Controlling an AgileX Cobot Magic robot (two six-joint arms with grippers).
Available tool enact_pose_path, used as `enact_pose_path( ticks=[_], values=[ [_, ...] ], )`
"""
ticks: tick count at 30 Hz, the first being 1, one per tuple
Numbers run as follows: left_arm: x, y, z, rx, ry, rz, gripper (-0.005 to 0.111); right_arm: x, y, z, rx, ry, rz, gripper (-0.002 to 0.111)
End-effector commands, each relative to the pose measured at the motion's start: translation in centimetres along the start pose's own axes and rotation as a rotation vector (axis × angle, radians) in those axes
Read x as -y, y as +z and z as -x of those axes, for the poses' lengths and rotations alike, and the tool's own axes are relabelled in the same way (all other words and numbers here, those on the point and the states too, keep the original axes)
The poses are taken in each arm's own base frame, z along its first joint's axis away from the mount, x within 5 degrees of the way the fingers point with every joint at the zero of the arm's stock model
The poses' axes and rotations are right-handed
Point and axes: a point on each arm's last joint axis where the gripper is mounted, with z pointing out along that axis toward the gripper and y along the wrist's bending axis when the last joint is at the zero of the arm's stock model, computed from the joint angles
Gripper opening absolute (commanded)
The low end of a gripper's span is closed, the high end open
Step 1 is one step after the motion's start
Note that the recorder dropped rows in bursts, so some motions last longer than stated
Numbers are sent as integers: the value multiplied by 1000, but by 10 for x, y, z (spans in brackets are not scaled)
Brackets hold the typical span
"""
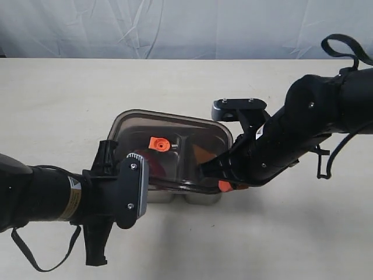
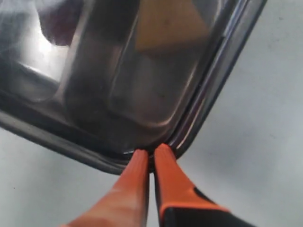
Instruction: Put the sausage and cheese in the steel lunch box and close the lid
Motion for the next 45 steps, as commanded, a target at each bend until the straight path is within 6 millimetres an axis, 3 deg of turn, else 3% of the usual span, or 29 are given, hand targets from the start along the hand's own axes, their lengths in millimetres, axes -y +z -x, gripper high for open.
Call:
enact_pose_path(
  ticks=[1,8,18,25,31,38,42,45],
  values=[
    [2,9,-3,-24,-32,-26,0,4,16,-3,-52,-9,-18,7],
    [2,8,-2,-15,-31,-25,0,1,5,0,-3,-17,-8,7],
    [-5,-11,7,50,-21,36,0,-10,-43,3,156,-45,39,7],
    [-16,-37,14,79,-10,159,0,-15,-68,2,236,-61,61,7],
    [-39,-74,5,-60,-94,404,0,-19,-88,3,341,-57,82,7],
    [-46,-86,2,-110,-153,480,0,-19,-88,-1,303,-56,91,7],
    [-40,-76,19,64,-94,372,0,-19,-87,2,324,-48,93,7],
    [-37,-60,16,28,-105,317,0,-18,-74,3,279,-51,85,7]
  ],
)
